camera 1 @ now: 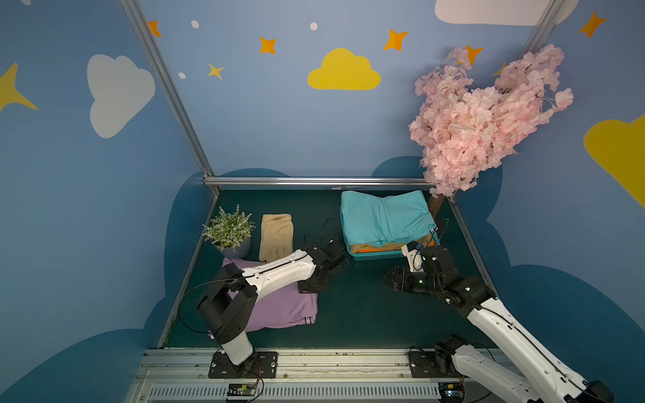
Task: Put the folded long pants in the basket
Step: Move the long pant to the center of the board, then pick up the long pant at the center of the board.
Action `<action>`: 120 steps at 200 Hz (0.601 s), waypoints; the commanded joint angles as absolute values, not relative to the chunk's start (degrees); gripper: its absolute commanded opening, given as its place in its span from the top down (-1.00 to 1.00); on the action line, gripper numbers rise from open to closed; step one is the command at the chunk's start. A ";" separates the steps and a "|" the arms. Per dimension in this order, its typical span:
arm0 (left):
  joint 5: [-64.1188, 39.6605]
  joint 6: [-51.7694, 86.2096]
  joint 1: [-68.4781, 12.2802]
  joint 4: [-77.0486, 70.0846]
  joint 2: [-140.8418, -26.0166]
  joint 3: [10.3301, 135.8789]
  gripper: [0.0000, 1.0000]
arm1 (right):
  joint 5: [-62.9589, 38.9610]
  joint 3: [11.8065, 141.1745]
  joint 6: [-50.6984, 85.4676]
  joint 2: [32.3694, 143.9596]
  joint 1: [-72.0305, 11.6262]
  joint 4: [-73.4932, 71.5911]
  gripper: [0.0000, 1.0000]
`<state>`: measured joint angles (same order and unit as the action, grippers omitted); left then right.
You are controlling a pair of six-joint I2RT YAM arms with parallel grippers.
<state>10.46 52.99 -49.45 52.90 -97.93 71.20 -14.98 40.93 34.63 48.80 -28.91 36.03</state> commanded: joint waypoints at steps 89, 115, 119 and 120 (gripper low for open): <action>-2.60 50.39 -49.02 43.79 -86.94 72.53 -0.42 | -30.34 30.76 36.42 53.07 -19.97 25.49 -0.46; -3.23 51.32 -41.26 42.90 -73.84 59.46 -0.35 | -35.03 28.58 39.12 60.26 -20.72 16.77 -0.42; -2.97 51.39 -40.07 42.89 -71.96 57.53 -0.35 | -35.46 29.00 38.69 61.61 -20.78 16.75 -0.41; -2.85 51.40 -39.81 42.89 -71.44 57.06 -0.35 | -35.53 29.13 38.55 61.96 -20.81 16.81 -0.41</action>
<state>-2.61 51.51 -45.01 42.35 -79.64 65.89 -29.26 29.26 36.82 56.42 -20.16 25.34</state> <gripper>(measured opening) 0.683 0.718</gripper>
